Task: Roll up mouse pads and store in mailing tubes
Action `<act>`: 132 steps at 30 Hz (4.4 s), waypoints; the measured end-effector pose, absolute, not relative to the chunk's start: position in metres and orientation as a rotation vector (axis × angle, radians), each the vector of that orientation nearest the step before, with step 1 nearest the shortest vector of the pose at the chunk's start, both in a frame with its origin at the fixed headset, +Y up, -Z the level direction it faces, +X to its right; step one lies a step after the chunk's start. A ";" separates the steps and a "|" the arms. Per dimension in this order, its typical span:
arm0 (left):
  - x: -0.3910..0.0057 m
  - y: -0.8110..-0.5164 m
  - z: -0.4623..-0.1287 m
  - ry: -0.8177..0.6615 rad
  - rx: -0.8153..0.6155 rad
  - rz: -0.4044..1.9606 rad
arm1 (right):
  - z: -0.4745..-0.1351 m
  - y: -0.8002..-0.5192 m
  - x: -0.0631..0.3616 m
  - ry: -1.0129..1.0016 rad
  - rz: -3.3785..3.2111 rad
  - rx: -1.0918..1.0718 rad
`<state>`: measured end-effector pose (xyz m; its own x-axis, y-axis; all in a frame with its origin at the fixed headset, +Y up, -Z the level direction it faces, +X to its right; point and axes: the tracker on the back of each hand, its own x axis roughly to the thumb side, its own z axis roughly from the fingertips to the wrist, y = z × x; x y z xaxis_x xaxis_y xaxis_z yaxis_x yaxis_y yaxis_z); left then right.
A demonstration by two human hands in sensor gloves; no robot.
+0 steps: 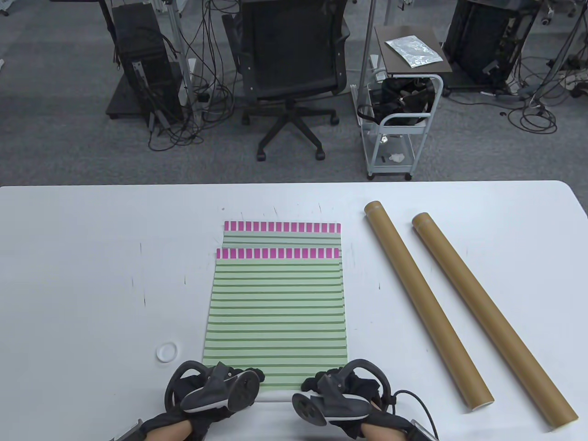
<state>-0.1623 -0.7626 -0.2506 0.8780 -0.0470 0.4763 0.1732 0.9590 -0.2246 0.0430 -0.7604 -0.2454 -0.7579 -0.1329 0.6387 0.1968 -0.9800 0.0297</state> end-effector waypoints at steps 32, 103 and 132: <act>-0.158 -0.763 -0.247 -0.491 -0.183 -0.198 | -0.246 -0.767 0.044 -0.177 -2.786 -0.945; -0.168 -0.757 -0.243 -0.511 -0.089 -0.212 | -0.254 -0.756 0.038 -0.113 -2.727 -1.048; -0.155 -0.768 -0.243 -0.445 -0.094 -0.317 | -0.267 -0.765 0.048 -0.260 -2.836 -0.882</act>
